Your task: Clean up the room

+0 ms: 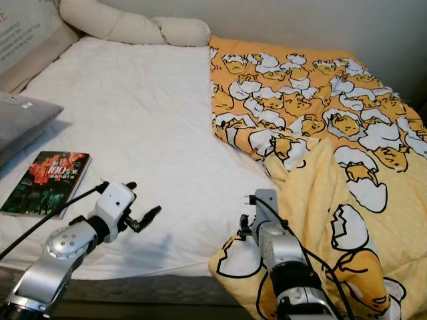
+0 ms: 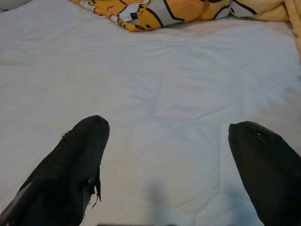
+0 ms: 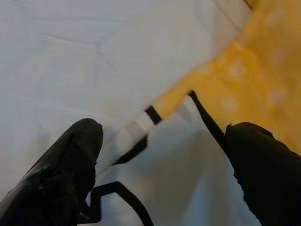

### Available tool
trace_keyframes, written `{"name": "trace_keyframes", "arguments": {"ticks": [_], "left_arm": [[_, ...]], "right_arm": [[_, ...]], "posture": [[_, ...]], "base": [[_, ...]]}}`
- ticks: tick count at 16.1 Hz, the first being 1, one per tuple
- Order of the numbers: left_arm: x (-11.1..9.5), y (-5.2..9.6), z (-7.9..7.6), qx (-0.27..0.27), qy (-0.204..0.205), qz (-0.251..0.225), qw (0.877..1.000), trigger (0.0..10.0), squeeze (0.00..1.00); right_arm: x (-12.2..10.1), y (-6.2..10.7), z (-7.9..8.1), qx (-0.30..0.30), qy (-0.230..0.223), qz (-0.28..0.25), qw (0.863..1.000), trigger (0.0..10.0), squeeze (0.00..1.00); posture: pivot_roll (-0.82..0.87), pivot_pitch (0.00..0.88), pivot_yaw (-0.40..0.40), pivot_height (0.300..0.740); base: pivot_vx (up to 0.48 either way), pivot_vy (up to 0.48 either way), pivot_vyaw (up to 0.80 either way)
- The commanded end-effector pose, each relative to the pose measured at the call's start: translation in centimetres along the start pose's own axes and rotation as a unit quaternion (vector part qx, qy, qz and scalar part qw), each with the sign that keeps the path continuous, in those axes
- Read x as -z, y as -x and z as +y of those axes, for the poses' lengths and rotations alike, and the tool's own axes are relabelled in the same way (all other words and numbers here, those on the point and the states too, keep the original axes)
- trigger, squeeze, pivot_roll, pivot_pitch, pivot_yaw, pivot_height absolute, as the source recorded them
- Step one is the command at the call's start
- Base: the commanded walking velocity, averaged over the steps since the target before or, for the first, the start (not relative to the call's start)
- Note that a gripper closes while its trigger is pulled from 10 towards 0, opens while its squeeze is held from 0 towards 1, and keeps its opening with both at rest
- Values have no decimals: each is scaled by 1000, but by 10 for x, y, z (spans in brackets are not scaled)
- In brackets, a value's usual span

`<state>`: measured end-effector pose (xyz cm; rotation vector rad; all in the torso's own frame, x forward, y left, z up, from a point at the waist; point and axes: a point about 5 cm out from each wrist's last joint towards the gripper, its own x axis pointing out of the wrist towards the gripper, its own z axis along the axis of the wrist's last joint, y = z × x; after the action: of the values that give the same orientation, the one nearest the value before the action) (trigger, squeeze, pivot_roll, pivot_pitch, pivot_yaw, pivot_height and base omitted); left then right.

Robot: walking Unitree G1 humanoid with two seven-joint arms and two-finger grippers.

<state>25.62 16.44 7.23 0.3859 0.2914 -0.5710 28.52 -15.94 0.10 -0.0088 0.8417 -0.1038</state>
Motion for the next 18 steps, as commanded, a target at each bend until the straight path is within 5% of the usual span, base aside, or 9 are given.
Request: {"name": "trace_keyframes", "arguments": {"ticks": [1,4,6,7,8,9,13,14,18], "left_arm": [[-3,1,0,7,-11,-1,1000,10000,0],[-4,1,-1,28,-14,-1,1000,10000,0],[-4,-2,-4,98,-24,17,995,10000,0],[-1,0,-5,134,-35,36,990,10000,0],[1,2,-4,158,-41,50,985,10000,0],[1,3,-3,171,-41,55,983,10000,0],[5,14,1,218,-41,86,971,10000,0],[5,15,5,217,-44,92,971,10000,0],[0,8,11,203,-51,89,974,10000,0]], "right_arm": [[-1,-1,-3,9,-20,11,1000,10000,0],[6,-3,0,-6,-40,46,998,10000,0],[16,-8,-4,1,-69,86,994,10000,0],[18,-9,-5,-1,-63,94,994,8941,0],[20,-9,-7,-1,-60,98,993,4431,0],[21,-10,-7,-2,-60,100,993,3255,0],[22,-13,-10,-9,-48,103,993,2235,0],[21,-13,-11,-8,-45,106,993,0,0],[12,-14,-14,-12,-48,92,995,0,0]], "posture": [[49,0,-92,740],[34,0,-72,740],[12,0,-43,740],[8,0,-38,740],[8,0,-36,740],[9,0,-37,740],[30,0,-47,740],[36,0,-50,740],[33,0,-52,740]], "base": [[0,0,0],[0,0,0],[0,0,0],[0,0,0],[0,0,0],[0,0,0],[0,0,0],[0,0,0],[0,0,0]]}}
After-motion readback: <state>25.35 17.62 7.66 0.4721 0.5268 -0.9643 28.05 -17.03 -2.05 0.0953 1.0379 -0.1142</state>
